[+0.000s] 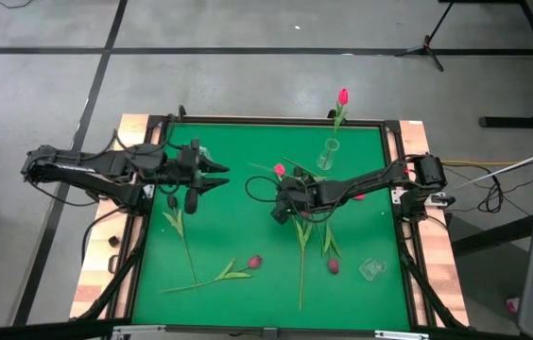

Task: Sort flowers into vase by color
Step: Put the left pink flower into the top right transparent vase

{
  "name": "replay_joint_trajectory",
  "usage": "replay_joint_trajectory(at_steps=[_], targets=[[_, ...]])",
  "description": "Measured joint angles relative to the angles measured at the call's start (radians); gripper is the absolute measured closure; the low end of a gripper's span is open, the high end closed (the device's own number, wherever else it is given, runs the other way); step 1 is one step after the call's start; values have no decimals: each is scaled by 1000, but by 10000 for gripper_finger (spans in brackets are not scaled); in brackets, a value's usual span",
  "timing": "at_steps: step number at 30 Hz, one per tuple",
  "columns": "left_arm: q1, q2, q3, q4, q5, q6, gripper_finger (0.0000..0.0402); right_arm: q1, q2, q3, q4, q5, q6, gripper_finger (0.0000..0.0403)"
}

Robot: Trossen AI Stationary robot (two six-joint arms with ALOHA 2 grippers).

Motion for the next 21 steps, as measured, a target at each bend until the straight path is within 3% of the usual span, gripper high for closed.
replay_joint_trajectory(at_steps=[6,10,14,21], targets=[[25,-119,0,-106,70,-40,264,-50,-48,28,-3,-88,-85,228],[36,-199,0,-122,115,-57,264,-79,-106,9,-25,-69,-115,228],[36,-246,0,-174,111,-39,264,-78,-196,-79,-29,-22,-88,228],[36,-246,0,-195,106,20,264,-75,-382,-266,46,-56,64,228]])
